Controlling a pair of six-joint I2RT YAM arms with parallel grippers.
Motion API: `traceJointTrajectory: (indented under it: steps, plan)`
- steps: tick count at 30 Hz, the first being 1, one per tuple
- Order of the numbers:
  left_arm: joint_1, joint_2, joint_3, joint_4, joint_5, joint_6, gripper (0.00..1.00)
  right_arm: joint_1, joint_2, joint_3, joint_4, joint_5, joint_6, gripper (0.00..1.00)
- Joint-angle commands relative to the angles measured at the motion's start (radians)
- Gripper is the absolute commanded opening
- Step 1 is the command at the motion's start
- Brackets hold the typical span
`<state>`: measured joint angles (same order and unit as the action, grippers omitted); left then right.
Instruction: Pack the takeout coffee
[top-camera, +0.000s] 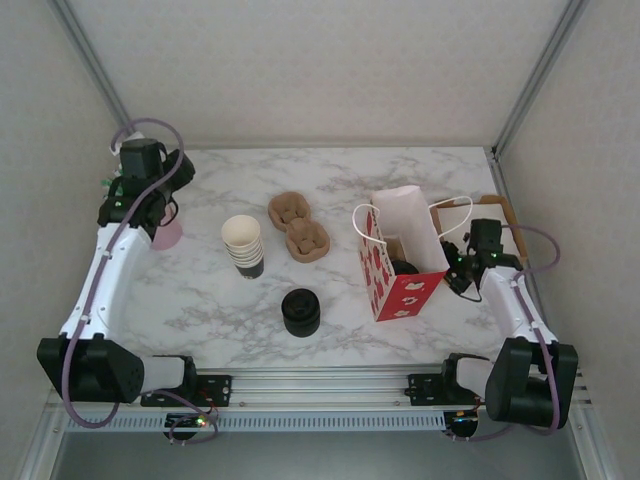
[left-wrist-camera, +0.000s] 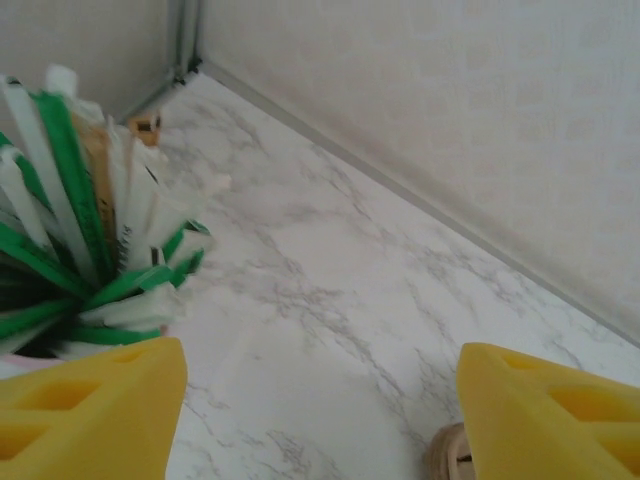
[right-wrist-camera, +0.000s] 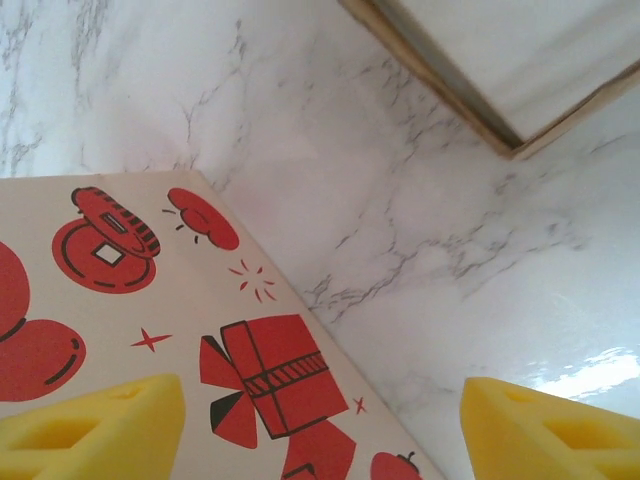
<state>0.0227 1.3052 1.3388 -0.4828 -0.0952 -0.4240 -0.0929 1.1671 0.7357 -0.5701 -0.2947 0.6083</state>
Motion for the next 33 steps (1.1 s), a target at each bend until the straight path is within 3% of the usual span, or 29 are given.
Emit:
traceJointTrajectory:
  steps: [1,11,23,33]
  plan:
    - [0.006,0.063,0.077,-0.145,-0.078,0.052,0.67,0.005,-0.018,0.056,-0.073,0.089,-0.069,0.77]
    - [0.004,0.238,0.231,-0.329,-0.153,0.117,0.51,0.004,-0.030,0.122,-0.120,0.109,-0.108,0.80]
    - [0.003,0.302,0.277,-0.348,-0.196,0.141,0.34,0.004,-0.045,0.123,-0.122,0.093,-0.100,0.78]
    - [0.003,0.349,0.313,-0.375,-0.255,0.157,0.29,0.004,-0.052,0.121,-0.124,0.089,-0.099,0.78]
